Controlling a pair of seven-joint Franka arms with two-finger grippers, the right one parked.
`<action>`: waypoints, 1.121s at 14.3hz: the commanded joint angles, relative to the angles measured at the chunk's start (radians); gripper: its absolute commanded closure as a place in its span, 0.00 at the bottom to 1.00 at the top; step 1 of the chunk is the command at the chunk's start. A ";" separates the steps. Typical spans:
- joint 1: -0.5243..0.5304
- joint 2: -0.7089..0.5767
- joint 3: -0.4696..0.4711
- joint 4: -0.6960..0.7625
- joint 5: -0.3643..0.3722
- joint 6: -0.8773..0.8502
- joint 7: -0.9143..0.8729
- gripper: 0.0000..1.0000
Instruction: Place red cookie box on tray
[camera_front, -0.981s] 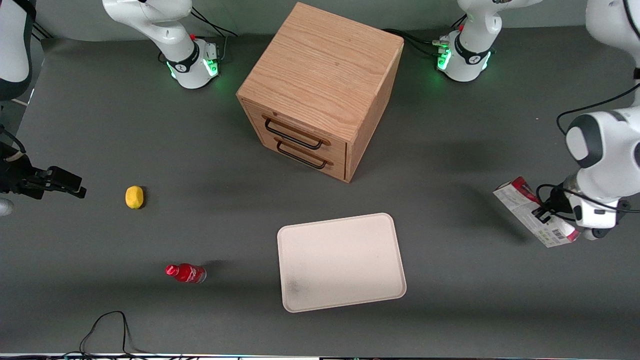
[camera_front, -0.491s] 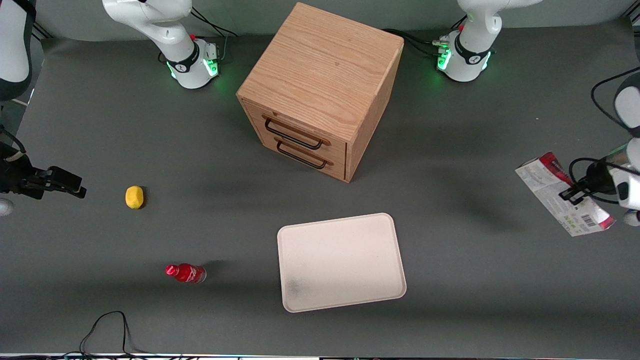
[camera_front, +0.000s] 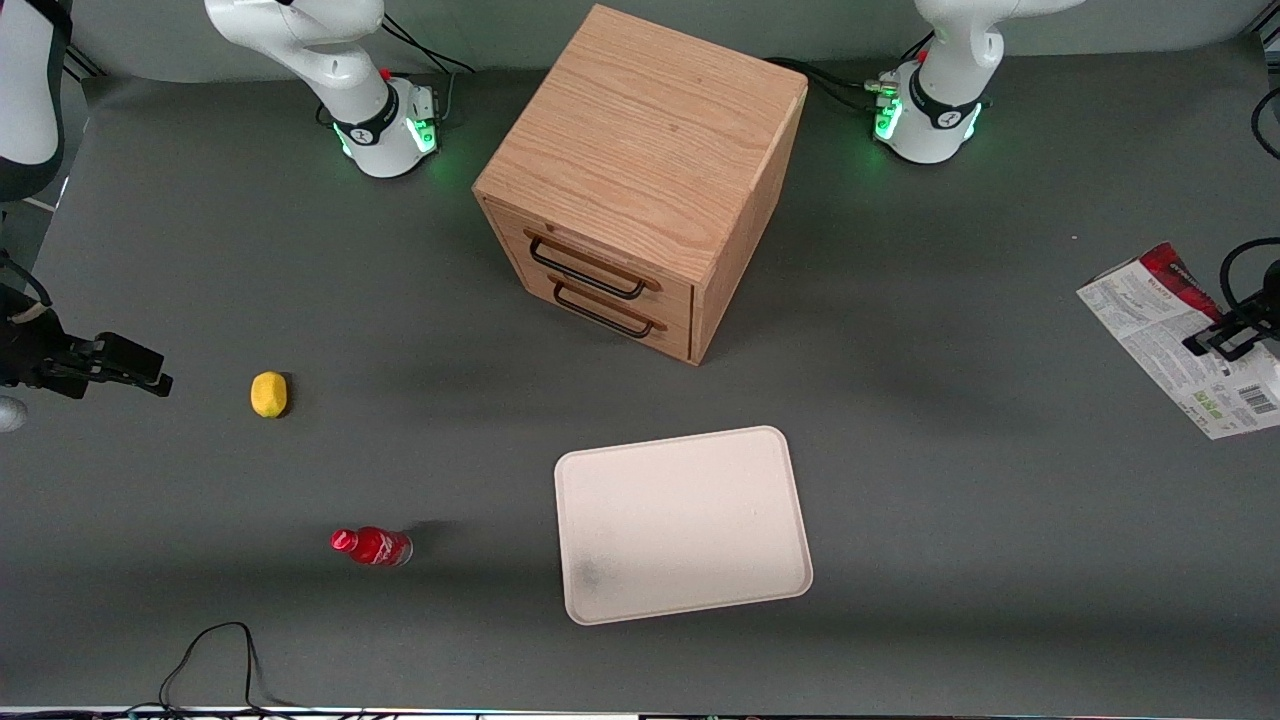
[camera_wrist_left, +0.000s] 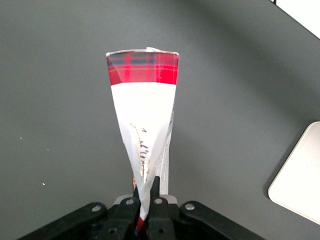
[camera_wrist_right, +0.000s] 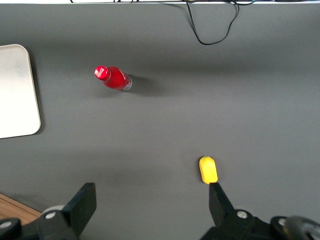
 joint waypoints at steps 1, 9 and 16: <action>-0.016 0.007 0.004 0.016 0.008 -0.008 0.017 1.00; -0.203 0.123 0.004 0.132 0.006 -0.005 0.016 1.00; -0.405 0.295 0.004 0.339 0.012 -0.006 0.008 1.00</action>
